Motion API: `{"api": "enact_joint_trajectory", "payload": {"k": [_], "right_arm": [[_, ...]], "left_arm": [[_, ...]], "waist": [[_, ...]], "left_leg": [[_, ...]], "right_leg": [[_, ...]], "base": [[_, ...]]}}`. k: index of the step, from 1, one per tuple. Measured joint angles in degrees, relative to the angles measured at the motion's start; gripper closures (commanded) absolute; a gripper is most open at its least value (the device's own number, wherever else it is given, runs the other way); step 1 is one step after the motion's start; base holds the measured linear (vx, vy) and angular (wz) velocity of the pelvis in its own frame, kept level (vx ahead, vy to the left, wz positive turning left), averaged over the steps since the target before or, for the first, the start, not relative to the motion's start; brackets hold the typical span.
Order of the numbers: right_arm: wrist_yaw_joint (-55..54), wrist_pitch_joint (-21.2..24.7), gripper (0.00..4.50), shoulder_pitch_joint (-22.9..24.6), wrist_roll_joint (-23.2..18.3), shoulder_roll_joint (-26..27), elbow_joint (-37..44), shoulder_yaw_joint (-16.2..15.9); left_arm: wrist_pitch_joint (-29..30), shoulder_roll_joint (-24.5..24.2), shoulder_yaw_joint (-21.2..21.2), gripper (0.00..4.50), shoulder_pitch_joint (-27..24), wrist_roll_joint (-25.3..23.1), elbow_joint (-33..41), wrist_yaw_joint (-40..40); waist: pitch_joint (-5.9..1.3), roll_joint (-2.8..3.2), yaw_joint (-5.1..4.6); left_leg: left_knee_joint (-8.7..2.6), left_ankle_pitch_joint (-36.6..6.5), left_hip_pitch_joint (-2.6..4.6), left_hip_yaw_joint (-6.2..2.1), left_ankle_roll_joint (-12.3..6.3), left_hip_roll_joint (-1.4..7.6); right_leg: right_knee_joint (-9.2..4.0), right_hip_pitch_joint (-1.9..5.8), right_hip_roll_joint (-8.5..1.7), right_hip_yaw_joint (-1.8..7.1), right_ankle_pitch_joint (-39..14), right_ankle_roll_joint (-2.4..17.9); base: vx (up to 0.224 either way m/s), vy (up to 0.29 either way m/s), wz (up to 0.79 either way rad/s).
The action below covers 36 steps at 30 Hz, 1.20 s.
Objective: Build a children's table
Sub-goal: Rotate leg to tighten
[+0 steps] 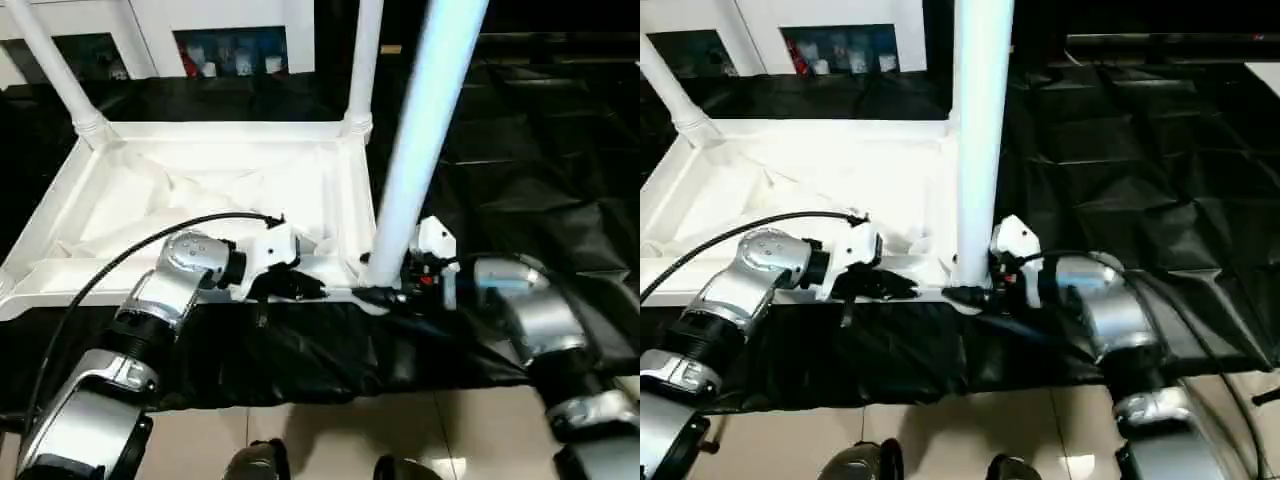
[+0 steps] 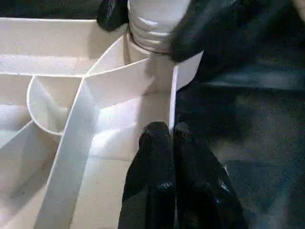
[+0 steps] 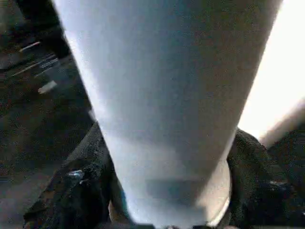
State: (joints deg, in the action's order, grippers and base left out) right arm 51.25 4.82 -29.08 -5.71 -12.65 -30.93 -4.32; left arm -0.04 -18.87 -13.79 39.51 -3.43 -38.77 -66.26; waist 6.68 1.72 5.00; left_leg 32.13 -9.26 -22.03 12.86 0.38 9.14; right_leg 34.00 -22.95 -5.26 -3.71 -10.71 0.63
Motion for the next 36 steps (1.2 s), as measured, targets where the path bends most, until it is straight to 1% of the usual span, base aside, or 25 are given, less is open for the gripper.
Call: {"api": "enact_joint_trajectory", "payload": {"k": [2, 6, 9, 10, 11, 12, 14, 16, 18, 19, 20, 21, 23, 27, 31, 32, 36], "right_arm": [[-9.71, 0.36, 1.80, -0.24, 0.74, 4.08, -1.05, 2.75], [-21.72, 0.94, 1.80, -1.89, 1.72, 7.96, -2.90, 4.77], [-31.84, 0.56, 1.80, -2.89, 3.34, 12.01, -4.14, 6.21], [-33.73, 0.29, 1.45, -3.10, 3.62, 12.59, -4.44, 6.28], [-35.67, -0.44, 1.45, -3.29, 3.94, 13.12, -4.97, 6.34], [-36.57, -0.75, 1.10, -3.55, 4.21, 13.44, -5.32, 6.37], [-37.60, -1.22, 1.05, -3.79, 4.36, 13.85, -5.66, 6.38], [-37.53, -1.40, 0.83, -3.81, 4.38, 13.83, -5.64, 6.37], [-36.18, -1.71, 0.62, -3.81, 5.35, 13.10, -5.64, 5.87], [-35.59, -1.85, 0.62, -3.81, 5.67, 12.63, -5.64, 5.29], [-34.21, -2.05, 0.62, -3.81, 6.38, 11.32, -5.63, 3.84], [-32.84, -2.25, 0.62, -3.81, 6.63, 10.35, -5.62, 3.10], [-30.39, -2.63, 0.62, -3.85, 6.57, 9.01, -5.51, 2.57], [-21.37, -3.27, 0.62, -4.68, 6.19, 4.45, -5.52, 0.58], [-11.78, -5.77, 0.62, -5.39, 5.98, -0.10, -5.75, -0.78], [-8.21, -5.96, 0.62, -5.39, 5.37, -1.11, -5.74, -1.16], [2.82, -4.33, 0.62, -4.90, 2.15, -3.33, -5.23, -2.23]], "left_arm": [[1.27, 1.89, 0.50, 4.50, 0.53, -0.90, -0.58, 4.65], [2.56, 4.84, 0.96, 4.50, 0.89, -1.69, -1.30, 10.68], [2.98, 6.53, 1.08, 4.50, 0.95, -3.02, -1.58, 14.51], [3.16, 6.85, 1.10, 4.50, 0.95, -3.08, -1.58, 15.25], [3.35, 7.23, 1.18, 4.50, 0.95, -3.12, -1.58, 15.93], [3.34, 7.36, 1.24, 4.50, 0.95, -3.15, -1.58, 16.16], [3.26, 7.61, 1.20, 4.50, 1.03, -3.24, -1.62, 16.58], [2.43, 7.61, 1.01, 4.50, 1.38, -3.37, -2.24, 16.51], [1.42, 7.46, 0.86, 4.50, 1.63, -3.68, -2.67, 16.28], [1.21, 7.36, 0.83, 4.50, 1.66, -3.74, -2.70, 15.99], [0.94, 7.00, 0.83, 4.50, 1.79, -3.68, -2.69, 15.33], [0.82, 6.67, 0.85, 4.50, 1.85, -3.54, -2.67, 14.76], [0.77, 6.24, 0.84, 4.50, 1.85, -3.06, -2.45, 13.37], [0.14, 4.57, 0.81, 4.50, 1.44, -1.35, -1.70, 8.77], [-0.66, 3.30, 0.79, 4.50, 1.14, -0.58, -1.11, 5.49], [-1.06, 2.91, 0.72, 4.50, 1.07, -0.51, -1.11, 4.65], [-1.51, 1.02, 0.45, 4.50, 0.37, 1.00, -0.77, 0.20]], "waist": [[0.07, -0.12, -0.41], [0.09, -0.16, -1.02], [-0.01, 0.02, -1.48], [-0.02, 0.03, -1.48], [-0.03, 0.16, -1.51], [-0.03, 0.31, -1.53], [-0.05, 0.40, -1.54], [-0.05, 0.40, -1.47], [-0.05, 0.40, -1.42], [-0.05, 0.40, -1.40], [-0.04, 0.40, -1.40], [-0.04, 0.40, -1.43], [-0.05, 0.41, -1.41], [-0.04, 0.44, -1.17], [-0.06, 0.50, -0.74], [-0.06, 0.49, -0.58], [-0.05, 0.51, -0.19]], "left_leg": [[-0.03, 0.05, 0.05, -0.05, 0.08, 0.00], [-0.09, 0.07, 0.05, -0.08, 0.12, -0.01], [-0.19, 0.07, 0.06, -0.07, 0.12, -0.05], [-0.20, 0.07, 0.06, -0.07, 0.12, -0.05], [-0.22, 0.07, 0.05, -0.06, 0.12, -0.06], [-0.25, 0.07, 0.02, -0.06, 0.12, -0.08], [-0.25, 0.07, -0.01, -0.05, 0.11, -0.13], [-0.26, 0.07, -0.01, -0.04, 0.11, -0.14], [-0.32, 0.07, -0.02, -0.04, 0.11, -0.14], [-0.34, 0.07, -0.02, -0.05, 0.11, -0.14], [-0.36, 0.07, -0.02, -0.05, 0.11, -0.14], [-0.38, 0.07, -0.02, -0.05, 0.11, -0.13], [-0.45, 0.07, -0.03, -0.05, 0.11, -0.13], [-0.44, 0.07, -0.15, -0.05, 0.09, -0.11], [-0.38, 0.15, -0.45, -0.05, -0.34, -0.05], [-0.32, 0.15, -0.48, -0.05, -0.35, 0.02], [-0.21, 0.15, -0.51, -0.05, -0.33, 0.07]], "right_leg": [[-0.07, -0.08, -0.01, -0.01, -0.18, -0.30], [-0.40, -0.11, -0.02, -0.01, -0.19, -0.32], [-0.60, -0.09, -0.01, 0.01, -0.18, -0.30], [-0.64, -0.08, -0.02, 0.00, -0.17, -0.28], [-0.76, -0.06, -0.01, 0.00, -0.13, -0.22], [-0.85, -0.07, -0.01, 0.00, -0.09, -0.16], [-0.88, -0.07, -0.02, 0.05, 0.03, 0.03], [-0.87, -0.07, -0.02, 0.05, 0.22, 0.32], [-0.87, -0.08, -0.02, 0.05, 0.28, 0.36], [-0.86, -0.09, -0.01, 0.05, 0.35, 0.34], [-0.86, -0.10, -0.01, 0.03, 0.44, 0.34], [-0.86, -0.11, -0.01, 0.02, 0.48, 0.35], [-0.84, -0.13, -0.01, 0.01, 0.51, 0.36], [-0.80, -0.16, -0.01, -0.03, 0.57, 0.33], [-0.80, -0.38, 0.00, -0.15, 0.49, 0.36], [-0.79, -0.38, 0.02, -0.19, 0.49, 0.36], [-0.76, -0.38, 0.03, -0.20, 0.50, 0.37]], "base": [[0.000, 0.000, 0.00], [0.000, 0.000, 0.00], [0.000, 0.000, 0.00], [0.000, 0.000, 0.00], [0.000, 0.000, 0.00], [0.000, 0.000, 0.00], [0.000, 0.000, 0.00], [0.000, 0.000, 0.00], [0.000, 0.000, 0.00], [0.000, 0.000, 0.00], [0.000, 0.000, 0.00], [0.000, 0.000, 0.00], [0.000, 0.000, 0.00], [0.000, 0.000, 0.00], [0.000, 0.000, 0.00], [0.000, 0.000, 0.00], [0.000, 0.000, 0.00]]}}
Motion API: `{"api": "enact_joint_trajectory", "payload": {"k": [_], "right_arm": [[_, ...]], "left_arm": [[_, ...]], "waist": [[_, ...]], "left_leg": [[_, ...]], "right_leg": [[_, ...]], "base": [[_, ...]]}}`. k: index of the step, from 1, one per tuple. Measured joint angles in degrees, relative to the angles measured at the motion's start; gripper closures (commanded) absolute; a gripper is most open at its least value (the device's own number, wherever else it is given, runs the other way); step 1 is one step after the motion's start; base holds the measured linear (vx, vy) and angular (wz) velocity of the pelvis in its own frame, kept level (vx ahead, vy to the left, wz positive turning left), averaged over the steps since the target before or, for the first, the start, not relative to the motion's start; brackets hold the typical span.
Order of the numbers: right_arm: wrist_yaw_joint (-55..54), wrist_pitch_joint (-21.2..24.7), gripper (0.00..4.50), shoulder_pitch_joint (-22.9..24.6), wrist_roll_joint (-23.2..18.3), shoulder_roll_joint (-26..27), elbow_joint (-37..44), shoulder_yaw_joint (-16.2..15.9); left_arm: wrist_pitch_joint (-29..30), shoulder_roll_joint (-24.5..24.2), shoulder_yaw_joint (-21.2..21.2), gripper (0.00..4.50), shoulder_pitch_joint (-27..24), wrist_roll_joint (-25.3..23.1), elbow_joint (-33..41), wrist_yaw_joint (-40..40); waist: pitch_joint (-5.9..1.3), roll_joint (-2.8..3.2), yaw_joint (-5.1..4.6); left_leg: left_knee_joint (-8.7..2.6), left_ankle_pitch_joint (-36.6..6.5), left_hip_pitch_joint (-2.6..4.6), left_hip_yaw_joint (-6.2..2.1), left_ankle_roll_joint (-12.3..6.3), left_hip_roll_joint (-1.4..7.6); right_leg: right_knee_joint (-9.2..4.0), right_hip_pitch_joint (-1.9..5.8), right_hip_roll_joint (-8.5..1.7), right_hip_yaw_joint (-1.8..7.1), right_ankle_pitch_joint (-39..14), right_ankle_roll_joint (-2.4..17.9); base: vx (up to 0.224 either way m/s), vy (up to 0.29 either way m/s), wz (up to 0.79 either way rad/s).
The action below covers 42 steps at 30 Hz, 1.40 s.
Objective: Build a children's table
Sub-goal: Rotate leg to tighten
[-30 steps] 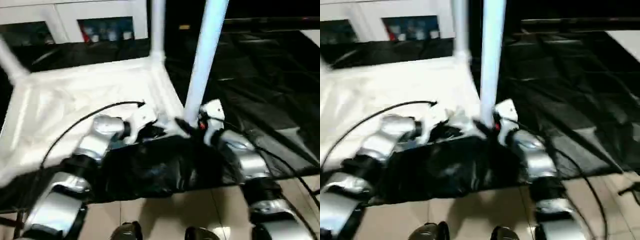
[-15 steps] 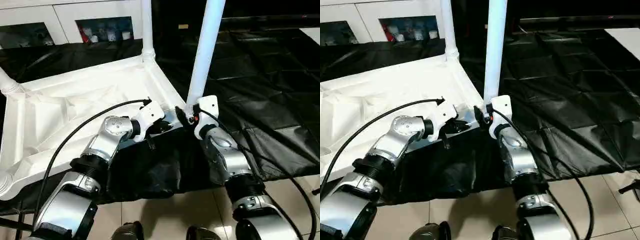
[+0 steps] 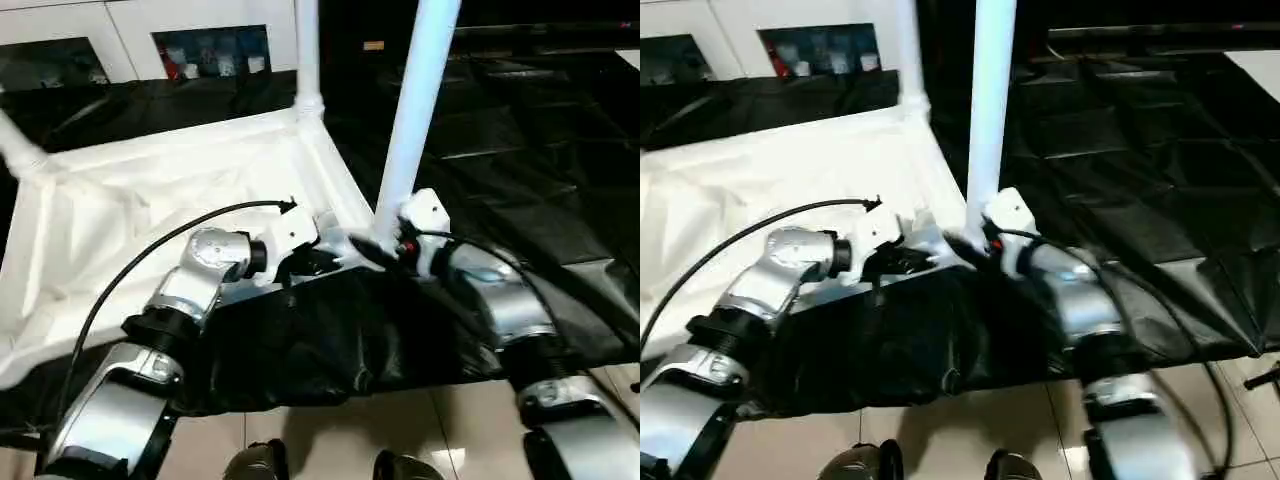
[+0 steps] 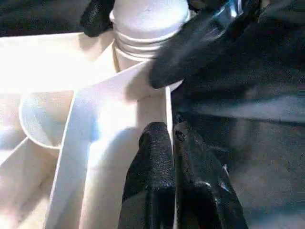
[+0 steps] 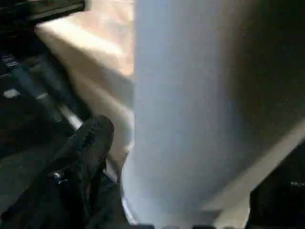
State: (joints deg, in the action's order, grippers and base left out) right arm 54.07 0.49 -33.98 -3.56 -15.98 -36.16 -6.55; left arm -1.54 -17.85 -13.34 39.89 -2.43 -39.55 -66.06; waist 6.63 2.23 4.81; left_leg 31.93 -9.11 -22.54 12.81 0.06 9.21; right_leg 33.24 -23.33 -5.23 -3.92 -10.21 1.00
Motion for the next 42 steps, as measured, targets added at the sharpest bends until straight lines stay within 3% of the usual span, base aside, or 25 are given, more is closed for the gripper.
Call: {"api": "enact_joint_trajectory", "payload": {"k": [6, 8, 19, 25, 28, 29, 35, 37, 39, 42], "right_arm": [[10.15, 2.05, 0.78, 0.00, -1.85, -2.57, 1.59, -1.87], [12.39, 2.24, 1.11, -0.16, -1.84, -3.10, 1.59, -2.04], [14.18, 1.69, 1.78, -0.36, -1.22, -2.50, 1.14, -2.69], [-2.09, 1.63, 1.82, 2.72, -2.21, 3.83, 1.11, 2.41], [-14.64, 1.58, 1.82, 2.74, -0.81, 8.29, 0.08, 5.48], [-23.24, 1.45, 1.82, 2.65, 0.18, 11.17, -0.30, 7.15], [-41.58, 0.98, 1.82, 1.15, 2.65, 16.97, -2.29, 9.48], [-43.21, 0.39, 1.13, 0.92, 2.96, 17.43, -2.82, 9.62], [-44.71, 0.20, 1.13, 0.83, 3.16, 18.35, -2.77, 10.03], [-45.07, 0.91, 0.77, 0.96, 3.09, 18.64, -1.93, 10.38]], "left_arm": [[-0.14, -1.70, -0.21, 4.50, -0.84, 0.88, 0.96, -4.44], [-0.48, -2.11, -0.46, 4.50, -0.85, 1.07, 1.01, -5.38], [-0.48, -4.08, -0.64, 4.50, -2.23, 1.70, 3.18, -7.35], [1.27, -1.54, 0.64, 4.50, -2.01, 0.03, 2.42, 0.97], [1.65, 1.47, 0.73, 4.50, -0.66, -1.99, 0.41, 7.62], [2.21, 3.71, 0.78, 4.50, 0.08, -3.27, -0.57, 11.73], [1.22, 7.59, -0.08, 4.50, 1.89, -6.19, -3.89, 19.12], [0.09, 7.78, -0.23, 4.50, 2.40, -6.33, -5.15, 19.53], [-1.58, 7.88, -0.23, 4.50, 2.94, -6.33, -6.89, 19.57], [-3.59, 7.89, -0.38, 4.50, 3.60, -6.47, -8.68, 19.45]], "waist": [[0.03, -0.06, 0.17], [0.11, -0.28, 0.26], [0.20, -0.97, 0.25], [0.18, -1.17, 0.05], [0.17, -1.16, -0.07], [0.16, -1.15, -0.12], [0.00, -0.80, -0.11], [-0.02, -0.59, -0.09], [-0.13, -0.06, -0.15], [-0.21, 0.09, -0.04]], "left_leg": [[0.06, -0.08, 0.01, 0.02, 0.15, 0.00], [0.06, -0.06, 0.03, 0.03, 0.11, 0.02], [0.04, -0.15, 0.13, 0.04, 0.28, 0.03], [-0.03, -0.06, 0.49, 0.04, 0.45, 0.07], [-0.07, -0.04, 0.57, 0.03, 0.50, 0.06], [-0.08, -0.04, 0.63, 0.03, 0.51, 0.05], [-0.10, -0.04, 0.67, 0.03, 0.50, -0.11], [-0.10, -0.04, 0.65, 0.02, 0.50, -0.14], [-0.09, -0.04, 0.64, 0.02, 0.50, -0.18], [-0.11, -0.04, 0.62, 0.02, 0.50, -0.20]], "right_leg": [[0.01, 0.03, 0.00, 0.04, 0.02, 0.04], [0.04, 0.03, 0.00, 0.02, 0.02, 0.03], [0.09, 0.04, 0.00, 0.04, 0.02, 0.03], [0.28, 0.14, 0.02, 0.09, -0.02, -0.03], [0.16, 0.14, 0.01, 0.11, -0.22, -0.36], [0.00, 0.19, 0.00, 0.12, -0.23, -0.39], [-0.27, 0.28, -0.03, 0.25, -0.25, -0.42], [-0.29, 0.29, -0.04, 0.27, -0.25, -0.42], [-0.29, 0.29, -0.04, 0.31, -0.23, -0.39], [-0.21, 0.27, -0.05, 0.32, 0.02, -0.30]], "base": [[0.000, 0.000, 0.00], [0.000, 0.000, 0.00], [0.000, 0.000, 0.00], [0.000, 0.000, 0.00], [0.000, 0.000, 0.00], [0.000, 0.000, 0.00], [0.000, 0.000, 0.00], [0.000, 0.000, 0.00], [0.000, 0.000, 0.00], [0.000, 0.000, 0.00]]}}
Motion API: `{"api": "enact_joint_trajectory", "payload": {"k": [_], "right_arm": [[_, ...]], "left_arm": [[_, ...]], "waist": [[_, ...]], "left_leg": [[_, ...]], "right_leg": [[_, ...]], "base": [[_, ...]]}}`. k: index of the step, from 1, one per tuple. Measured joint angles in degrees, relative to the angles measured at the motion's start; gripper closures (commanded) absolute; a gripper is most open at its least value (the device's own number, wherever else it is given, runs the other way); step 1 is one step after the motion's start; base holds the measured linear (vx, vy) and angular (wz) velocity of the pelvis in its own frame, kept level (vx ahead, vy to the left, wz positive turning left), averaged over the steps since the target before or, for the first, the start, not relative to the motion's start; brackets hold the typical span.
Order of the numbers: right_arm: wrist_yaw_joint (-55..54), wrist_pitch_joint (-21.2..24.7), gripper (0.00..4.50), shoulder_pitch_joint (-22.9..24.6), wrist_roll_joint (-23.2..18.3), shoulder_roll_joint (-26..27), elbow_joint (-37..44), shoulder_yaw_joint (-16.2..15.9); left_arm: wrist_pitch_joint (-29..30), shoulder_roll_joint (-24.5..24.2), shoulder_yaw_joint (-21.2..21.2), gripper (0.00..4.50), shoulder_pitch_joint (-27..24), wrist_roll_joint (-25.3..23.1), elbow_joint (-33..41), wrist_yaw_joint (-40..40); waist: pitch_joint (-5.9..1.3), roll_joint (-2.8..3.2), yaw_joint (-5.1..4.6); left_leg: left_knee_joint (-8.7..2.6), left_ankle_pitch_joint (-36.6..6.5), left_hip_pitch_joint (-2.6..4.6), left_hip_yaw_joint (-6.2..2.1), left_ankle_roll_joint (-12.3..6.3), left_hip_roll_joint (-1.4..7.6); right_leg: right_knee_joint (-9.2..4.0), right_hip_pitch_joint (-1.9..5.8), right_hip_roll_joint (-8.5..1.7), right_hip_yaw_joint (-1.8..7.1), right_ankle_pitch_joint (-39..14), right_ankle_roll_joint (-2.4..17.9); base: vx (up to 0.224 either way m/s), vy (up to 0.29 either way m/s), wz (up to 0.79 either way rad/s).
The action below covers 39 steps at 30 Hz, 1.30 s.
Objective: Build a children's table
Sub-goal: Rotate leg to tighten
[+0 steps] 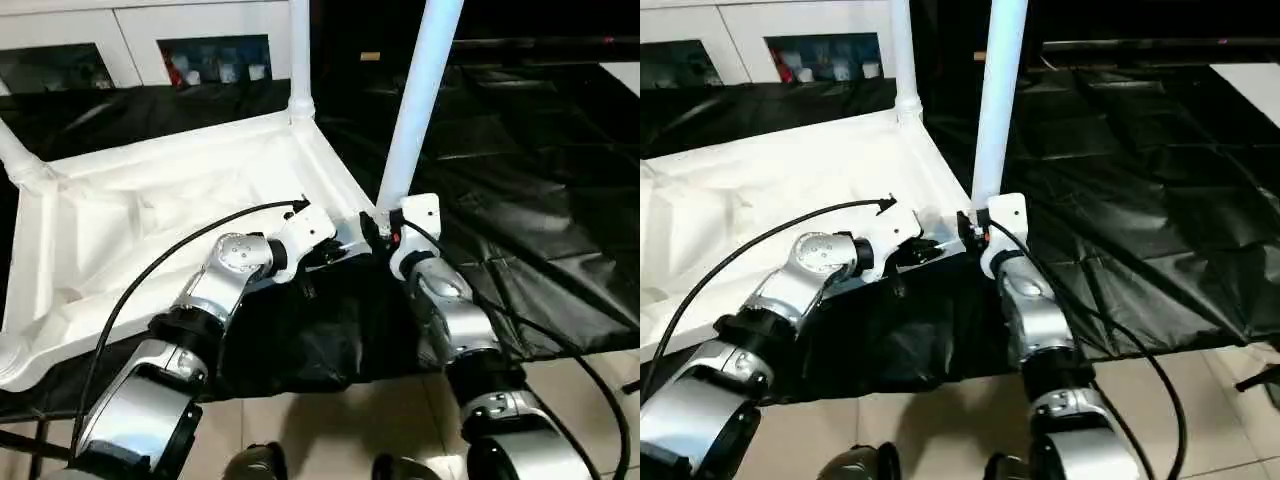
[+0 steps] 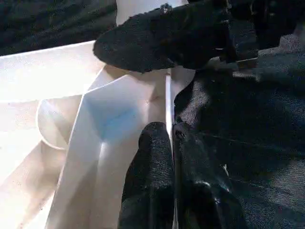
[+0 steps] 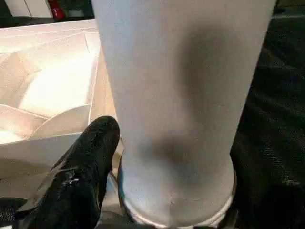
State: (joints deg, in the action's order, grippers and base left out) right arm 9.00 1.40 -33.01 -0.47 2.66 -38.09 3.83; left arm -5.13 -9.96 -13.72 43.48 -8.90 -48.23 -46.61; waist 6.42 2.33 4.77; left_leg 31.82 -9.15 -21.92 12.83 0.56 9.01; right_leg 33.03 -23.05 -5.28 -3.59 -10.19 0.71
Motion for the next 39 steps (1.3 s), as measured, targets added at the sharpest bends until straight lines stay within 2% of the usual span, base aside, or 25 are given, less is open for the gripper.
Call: {"api": "enact_joint_trajectory", "payload": {"k": [4, 5, 11, 17, 21, 25, 26, 27, 30, 33, 36, 39], "right_arm": [[2.14, 0.38, 0.56, 2.38, 0.08, -1.31, 3.52, -1.21], [3.19, 0.26, 0.33, 3.24, 0.11, -2.11, 4.49, -1.92], [11.72, 0.49, 0.33, 4.43, 0.15, -7.15, 6.34, -4.37], [14.34, 2.26, 0.33, 7.66, -0.03, -10.53, 11.44, -4.25], [16.63, 4.87, 0.33, 13.26, -2.09, -13.25, 19.47, -4.14], [18.18, 6.88, 0.33, 16.38, -3.51, -15.08, 24.22, -3.16], [18.45, 7.38, 0.24, 17.68, -3.89, -15.80, 25.91, -2.38], [18.43, 7.65, 0.24, 18.36, -4.07, -16.43, 26.80, -1.76], [18.29, 8.31, 0.24, 19.91, -4.26, -17.49, 29.29, -0.11], [17.89, 9.61, 0.24, 21.00, -4.73, -17.19, 31.80, -0.34], [17.01, 11.90, 0.24, 22.77, -5.74, -16.39, 34.54, -0.45], [15.88, 13.89, 0.24, 23.82, -5.97, -16.26, 37.14, -0.47]], "left_arm": [[-1.87, 0.01, -0.29, 4.50, 0.94, 0.00, -1.62, -0.63], [-2.12, -0.03, -0.22, 4.50, 1.09, 0.18, -1.86, -1.44], [-2.68, -0.94, 0.17, 4.50, 1.13, 1.53, -2.12, -6.14], [-4.44, -1.39, 0.09, 4.50, 1.24, 1.37, -3.16, -6.12], [-7.11, -2.06, -0.05, 4.50, 1.48, 1.23, -4.96, -6.46], [-9.09, -2.82, -0.02, 4.50, 1.50, 1.27, -5.90, -7.09], [-9.52, -3.05, 0.08, 4.06, 1.49, 1.49, -6.03, -7.82], [-9.67, -3.36, 0.32, 4.06, 1.38, 1.90, -6.05, -8.53], [-10.91, -3.70, 2.60, 3.86, 0.81, 5.25, -5.27, -11.57], [-11.05, -3.73, 4.51, 3.69, 0.80, 7.76, -3.28, -11.53], [-9.13, -3.48, 8.38, 3.69, 0.78, 10.98, 0.43, -7.93], [-6.82, -3.88, 10.22, 3.69, -0.22, 11.72, 4.67, -4.28]], "waist": [[-0.07, 0.10, 0.40], [-0.12, 0.18, 0.45], [-0.34, 0.50, 0.47], [-0.55, 0.61, 0.92], [-0.61, 0.53, 1.04], [-0.61, 0.49, 0.91], [-0.62, 0.51, 0.97], [-0.62, 0.51, 0.96], [-0.73, 0.30, 0.99], [-0.94, -0.02, 0.96], [-1.07, -0.24, 1.05], [-1.24, -0.46, 0.96]], "left_leg": [[-0.03, 0.00, -0.07, -0.01, 0.00, 0.02], [-0.03, 0.00, -0.12, -0.01, 0.00, 0.02], [0.07, 0.02, -0.22, 0.00, -0.04, 0.09], [0.57, 0.17, -0.38, 0.00, -0.34, 0.26], [0.77, 0.13, -0.36, 0.00, -0.27, 0.31], [0.95, 0.03, -0.36, -0.02, -0.09, 0.34], [0.96, 0.04, -0.36, -0.02, -0.09, 0.34], [0.97, 0.04, -0.37, -0.02, -0.09, 0.34], [1.17, 0.04, -0.43, -0.04, -0.10, 0.43], [1.24, 0.03, -0.51, -0.04, -0.11, 0.44], [1.38, -0.01, -0.57, -0.04, -0.19, 0.47], [1.53, -0.05, -0.58, -0.04, -0.21, 0.47]], "right_leg": [[0.08, 0.01, 0.00, -0.02, 0.37, 0.25], [0.08, 0.01, 0.00, -0.02, 0.39, 0.25], [0.21, 0.01, 0.00, -0.09, 0.45, 0.29], [0.48, -0.04, 0.00, -0.21, 0.33, 0.13], [0.76, -0.04, 0.00, -0.20, 0.31, 0.08], [1.04, -0.10, 0.00, -0.17, 0.27, 0.01], [1.06, -0.10, 0.00, -0.17, 0.27, 0.00], [1.07, -0.11, 0.00, -0.16, 0.28, 0.00], [1.18, -0.11, 0.01, -0.23, 0.30, 0.03], [1.19, -0.13, 0.01, -0.25, 0.30, 0.03], [1.20, -0.13, 0.01, -0.27, 0.31, 0.04], [1.25, -0.10, 0.00, -0.23, 0.32, 0.06]], "base": [[0.000, 0.000, 0.00], [0.000, 0.000, 0.00], [0.000, 0.000, 0.00], [0.000, 0.000, 0.00], [0.000, 0.000, 0.00], [0.000, 0.000, 0.00], [0.000, 0.000, 0.00], [0.000, 0.000, 0.00], [0.000, 0.000, 0.00], [0.000, 0.000, 0.00], [0.000, 0.000, 0.00], [0.000, 0.000, 0.00]]}}
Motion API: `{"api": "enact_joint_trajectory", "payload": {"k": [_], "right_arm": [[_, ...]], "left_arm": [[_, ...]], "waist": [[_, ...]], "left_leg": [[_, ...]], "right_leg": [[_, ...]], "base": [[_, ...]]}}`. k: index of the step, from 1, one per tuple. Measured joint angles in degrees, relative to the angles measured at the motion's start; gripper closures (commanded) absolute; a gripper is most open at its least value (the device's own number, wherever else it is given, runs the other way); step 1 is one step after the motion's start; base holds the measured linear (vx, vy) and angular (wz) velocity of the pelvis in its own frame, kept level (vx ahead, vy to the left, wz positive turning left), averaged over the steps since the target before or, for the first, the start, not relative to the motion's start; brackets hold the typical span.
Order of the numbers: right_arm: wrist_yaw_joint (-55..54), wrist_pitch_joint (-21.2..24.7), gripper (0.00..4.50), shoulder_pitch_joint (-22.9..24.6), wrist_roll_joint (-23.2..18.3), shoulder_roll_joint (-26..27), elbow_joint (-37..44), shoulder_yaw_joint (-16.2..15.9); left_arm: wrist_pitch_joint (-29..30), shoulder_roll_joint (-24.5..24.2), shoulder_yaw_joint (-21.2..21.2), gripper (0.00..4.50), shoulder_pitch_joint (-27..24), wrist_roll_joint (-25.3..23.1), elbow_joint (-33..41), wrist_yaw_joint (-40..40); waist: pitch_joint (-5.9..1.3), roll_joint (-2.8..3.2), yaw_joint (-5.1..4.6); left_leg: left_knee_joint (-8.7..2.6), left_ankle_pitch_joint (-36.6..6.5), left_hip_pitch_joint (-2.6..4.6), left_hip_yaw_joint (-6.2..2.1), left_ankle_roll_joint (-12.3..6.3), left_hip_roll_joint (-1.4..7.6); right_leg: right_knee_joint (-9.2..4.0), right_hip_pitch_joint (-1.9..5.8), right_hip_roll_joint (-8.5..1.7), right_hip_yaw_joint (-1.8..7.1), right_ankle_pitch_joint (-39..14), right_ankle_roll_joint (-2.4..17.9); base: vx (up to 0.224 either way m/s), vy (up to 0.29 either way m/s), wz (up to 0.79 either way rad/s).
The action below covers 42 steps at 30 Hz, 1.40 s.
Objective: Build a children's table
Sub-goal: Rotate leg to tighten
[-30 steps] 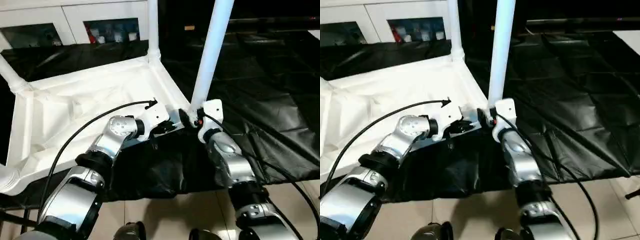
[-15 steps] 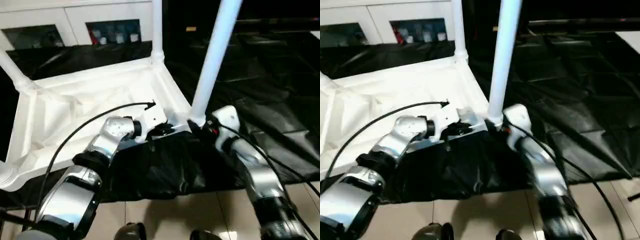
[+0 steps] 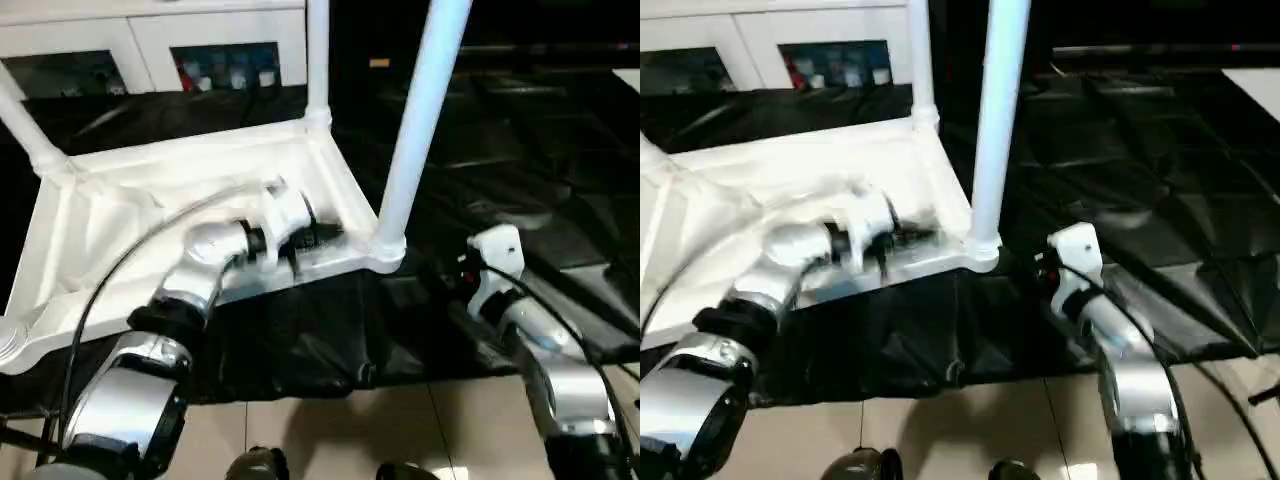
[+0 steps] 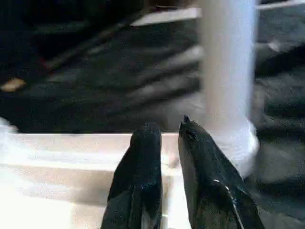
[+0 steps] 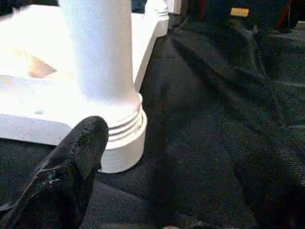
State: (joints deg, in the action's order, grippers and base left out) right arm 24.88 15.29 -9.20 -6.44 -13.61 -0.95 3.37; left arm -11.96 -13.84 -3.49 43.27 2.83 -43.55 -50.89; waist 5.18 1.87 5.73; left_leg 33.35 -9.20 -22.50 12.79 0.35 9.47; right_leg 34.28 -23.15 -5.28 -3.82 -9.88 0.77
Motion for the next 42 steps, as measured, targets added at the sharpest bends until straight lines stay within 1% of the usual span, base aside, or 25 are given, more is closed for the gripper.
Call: {"api": "enact_joint_trajectory", "payload": {"k": [4, 10, 11, 12, 13, 14, 15, 16, 17, 18, 19, 20, 21, 22, 23, 25, 26, 27, 28, 31, 33, 35, 40, 41, 42], "right_arm": [[-1.65, 2.32, 0.24, 2.11, 0.04, 0.82, 4.04, 0.05], [-3.67, 3.35, 0.24, 5.62, 0.57, 0.94, 7.73, 0.00], [-4.10, 3.32, 0.24, 5.94, 0.89, 0.84, 7.75, -0.08], [-4.70, 3.25, 0.24, 6.36, 1.90, 0.69, 7.52, -0.44], [-5.02, 3.23, 0.24, 6.56, 2.50, 0.73, 7.43, -0.86], [-5.29, 3.20, 0.24, 6.26, 2.77, 1.10, 7.27, -1.58], [-5.56, 3.02, 0.24, 6.00, 2.94, 1.72, 7.21, -2.29], [-5.79, 2.92, 0.24, 5.47, 3.11, 2.11, 6.85, -2.77], [-6.30, 2.83, 0.24, 4.65, 3.13, 2.46, 6.44, -2.73], [-6.68, 2.83, 0.24, 4.28, 3.06, 2.59, 6.33, -2.46], [-7.02, 2.87, 0.24, 4.28, 2.78, 2.71, 6.24, -1.96], [-7.56, 3.02, 0.24, 4.31, 2.36, 3.11, 5.57, -1.30], [-7.89, 3.03, 0.24, 4.34, 2.20, 3.48, 5.44, -1.08], [-8.49, 2.97, 0.24, 4.76, 2.21, 3.65, 5.53, -0.74], [-9.52, 3.00, 0.24, 5.96, 2.26, 3.95, 5.47, -0.05], [-10.41, 3.36, 0.24, 7.71, 2.07, 4.60, 5.17, 0.97], [-10.83, 3.36, 0.24, 8.57, 1.92, 4.87, 5.32, 1.19], [-11.22, 3.33, 0.24, 9.35, 1.93, 5.10, 5.81, 1.22], [-11.47, 3.34, 0.24, 10.08, 1.98, 5.58, 6.04, 1.01], [-12.22, 3.80, 0.24, 12.74, 2.02, 6.58, 8.37, 0.01], [-12.28, 4.05, 0.24, 15.14, 2.12, 6.10, 10.46, 0.05], [-12.53, 4.44, 0.24, 16.87, 2.40, 5.71, 11.94, 0.42], [-12.40, 4.79, 0.24, 18.88, 1.48, 5.57, 15.74, 1.54], [-12.22, 5.13, 0.24, 19.11, 0.83, 5.58, 16.18, 2.05], [-12.20, 5.71, 0.24, 19.34, 0.18, 5.48, 16.74, 2.69]], "left_arm": [[4.16, -0.03, 3.25, 3.69, -8.06, -2.68, 8.50, 13.74], [15.05, 8.00, 10.62, 3.69, -26.42, -6.18, 29.58, 31.16], [15.76, 9.61, 10.95, 3.69, -29.26, -7.39, 32.89, 33.67], [16.09, 11.31, 10.98, 3.69, -31.45, -8.81, 35.53, 36.55], [16.24, 12.38, 11.05, 3.69, -32.70, -9.62, 37.37, 38.66], [16.29, 13.13, 11.04, 3.69, -34.05, -10.62, 39.42, 40.95], [16.45, 13.76, 11.05, 3.69, -34.80, -11.59, 40.78, 43.10], [16.54, 13.81, 11.05, 3.69, -35.42, -12.14, 42.14, 44.54], [16.57, 14.11, 10.93, 3.69, -36.41, -12.57, 43.91, 45.80], [17.13, 14.60, 10.91, 3.69, -36.83, -12.61, 44.65, 46.45], [18.15, 15.02, 10.74, 3.69, -37.05, -12.66, 45.06, 46.91], [19.88, 15.65, 10.35, 3.69, -37.97, -12.83, 45.97, 47.42], [20.85, 15.62, 10.19, 3.69, -38.67, -13.17, 46.76, 47.50], [21.95, 15.52, 9.98, 3.69, -38.63, -13.58, 47.39, 47.50], [22.97, 15.19, 9.59, 3.69, -38.14, -14.09, 48.45, 47.46], [23.43, 13.85, 9.53, 3.69, -37.93, -14.47, 49.78, 47.37], [24.60, 12.77, 9.51, 3.69, -37.86, -14.87, 50.30, 47.20], [25.11, 12.31, 9.55, 3.69, -37.89, -14.72, 50.69, 46.74], [25.30, 12.12, 9.73, 3.69, -38.03, -14.18, 51.03, 46.29], [24.89, 11.51, 10.53, 3.69, -39.78, -12.21, 51.71, 44.97], [23.63, 12.00, 9.93, 3.69, -43.36, -11.39, 52.24, 44.08], [23.53, 12.59, 8.56, 3.69, -47.11, -9.96, 52.86, 42.42], [22.17, 13.64, 5.36, 3.69, -49.33, -9.03, 53.42, 41.68], [21.37, 13.74, 4.70, 3.69, -49.32, -9.53, 53.42, 42.06], [20.74, 13.79, 4.05, 3.69, -49.40, -10.11, 53.41, 42.48]], "waist": [[-0.17, -0.13, -0.68], [-0.27, -0.28, -0.78], [-0.32, -0.38, -0.78], [-0.53, 0.00, -1.29], [-0.52, 0.06, -1.81], [-0.52, 0.07, -2.33], [-0.52, 0.03, -2.83], [-0.65, -0.25, -2.92], [-1.09, -1.13, -2.81], [-1.30, -1.77, -2.49], [-1.35, -2.44, -1.64], [-1.25, -3.05, -0.21], [-1.34, -3.30, 0.42], [-1.36, -3.35, 1.32], [-1.38, -3.46, 1.94], [-1.48, -3.23, 3.10], [-1.75, -2.63, 3.52], [-2.01, -1.92, 3.78], [-2.13, -1.43, 3.70], [-2.07, -0.96, 3.18], [-2.09, -0.83, 2.09], [-2.03, -0.72, 0.77], [-1.96, -0.66, -2.08], [-1.94, -0.76, -2.53], [-1.89, -0.94, -2.68]], "left_leg": [[0.16, -0.04, 0.02, -0.02, -0.02, 0.05], [0.26, -0.05, -0.03, -0.13, -0.01, 0.10], [0.23, -0.04, -0.29, -0.51, 0.00, 0.13], [0.67, -0.02, -1.29, -2.92, 0.02, -0.31], [0.84, 0.08, -1.71, -4.23, 0.17, -0.33], [1.02, 0.21, -1.90, -5.61, 0.40, -0.40], [1.08, 0.56, -1.99, -7.62, 0.97, -0.61], [1.01, 0.87, -2.07, -8.96, 1.50, -0.87], [0.83, 0.91, -2.56, -10.38, 1.57, -1.72], [0.36, 0.86, -2.84, -11.56, 1.48, -2.58], [1.07, 0.18, -2.95, -11.19, 0.35, -3.06], [4.09, -0.72, -2.55, -9.34, -1.09, -2.34], [6.30, -0.72, -1.92, -8.82, -1.10, -2.49], [7.21, -0.86, -1.16, -8.49, -1.20, -2.95], [7.24, -2.26, -0.40, -8.13, -1.91, -3.71], [6.88, -3.29, 0.24, -8.23, -3.15, -3.68], [4.90, -3.45, 0.78, -8.35, -3.16, -2.97], [2.94, -3.86, 1.18, -8.11, -0.74, -2.16], [2.64, -3.34, 1.50, -7.39, 1.54, -1.42], [3.04, -3.26, 1.29, -5.95, 1.79, -0.82], [2.93, -3.39, 1.50, -4.79, 1.98, -0.58], [2.68, -3.40, 1.51, -4.21, 1.98, -0.60], [2.22, -3.39, 1.51, -3.96, 1.98, -0.64], [2.18, -3.39, 1.70, -3.73, 1.99, -0.53], [2.08, -3.40, 2.34, -2.92, 2.00, -0.22]], "right_leg": [[0.11, 0.02, 0.00, 0.00, -0.01, -0.01], [-0.01, 0.12, 0.10, -0.05, -0.21, -0.35], [-0.15, 0.32, 0.17, -0.33, -0.24, -0.39], [-0.50, 0.84, -0.02, -2.23, -0.29, -0.42], [-0.33, 1.14, 0.17, -3.00, -0.32, -0.01], [0.38, 1.45, 0.69, -3.22, -0.92, 1.04], [2.27, 1.76, 1.49, -3.04, -2.80, 3.97], [4.37, 1.99, 2.18, -2.26, -4.43, 5.49], [5.14, 2.37, 2.26, -1.53, -6.42, 4.59], [5.17, 2.27, 2.16, -1.65, -6.28, 2.58], [4.82, 2.24, 1.76, -2.40, -6.24, 0.55], [4.69, 2.49, 1.69, -2.43, -6.24, 0.67], [4.67, 2.39, 1.77, -2.01, -6.28, 0.77], [4.65, 2.11, 1.84, -1.64, -6.25, 0.70], [4.65, 1.69, 1.90, -0.70, -6.00, 0.80], [4.54, 1.39, 2.07, 0.54, -5.48, 0.94], [4.35, 1.39, 2.13, 0.63, -5.04, 1.27], [4.07, 1.45, 2.27, 0.36, -4.86, 1.06], [3.69, 1.49, 2.36, 0.19, -4.59, 1.03], [2.85, 2.07, 2.03, 0.22, -4.01, 1.09], [2.19, 2.49, 1.83, 0.62, -3.56, 0.73], [1.51, 2.58, 1.83, 1.20, -3.37, -0.20], [0.69, 2.48, 1.83, 1.49, -2.91, -1.03], [0.63, 2.06, 1.95, 1.73, -2.70, -1.38], [0.70, 1.99, 2.13, 2.24, -2.63, -1.51]], "base": [[0.000, 0.000, 0.00], [0.000, 0.000, 0.00], [0.000, 0.000, 0.00], [-0.022, -0.020, 0.34], [-0.026, -0.072, 0.61], [-0.026, -0.072, 0.61], [-0.020, -0.138, 0.66], [-0.033, -0.185, 0.69], [-0.033, -0.185, 0.69], [-0.048, -0.220, 0.63], [-0.113, -0.216, 0.50], [-0.113, -0.216, 0.50], [-0.051, -0.186, 0.12], [0.017, -0.129, 0.09], [0.017, -0.129, 0.09], [-0.033, -0.033, 0.28], [-0.032, -0.006, 0.26], [-0.028, 0.056, 0.24], [-0.036, 0.105, 0.23], [-0.042, 0.105, 0.18], [-0.042, 0.089, 0.11], [-0.043, 0.071, 0.00], [-0.030, 0.023, -0.02], [0.000, 0.000, 0.00], [-0.039, -0.011, -0.20]]}}
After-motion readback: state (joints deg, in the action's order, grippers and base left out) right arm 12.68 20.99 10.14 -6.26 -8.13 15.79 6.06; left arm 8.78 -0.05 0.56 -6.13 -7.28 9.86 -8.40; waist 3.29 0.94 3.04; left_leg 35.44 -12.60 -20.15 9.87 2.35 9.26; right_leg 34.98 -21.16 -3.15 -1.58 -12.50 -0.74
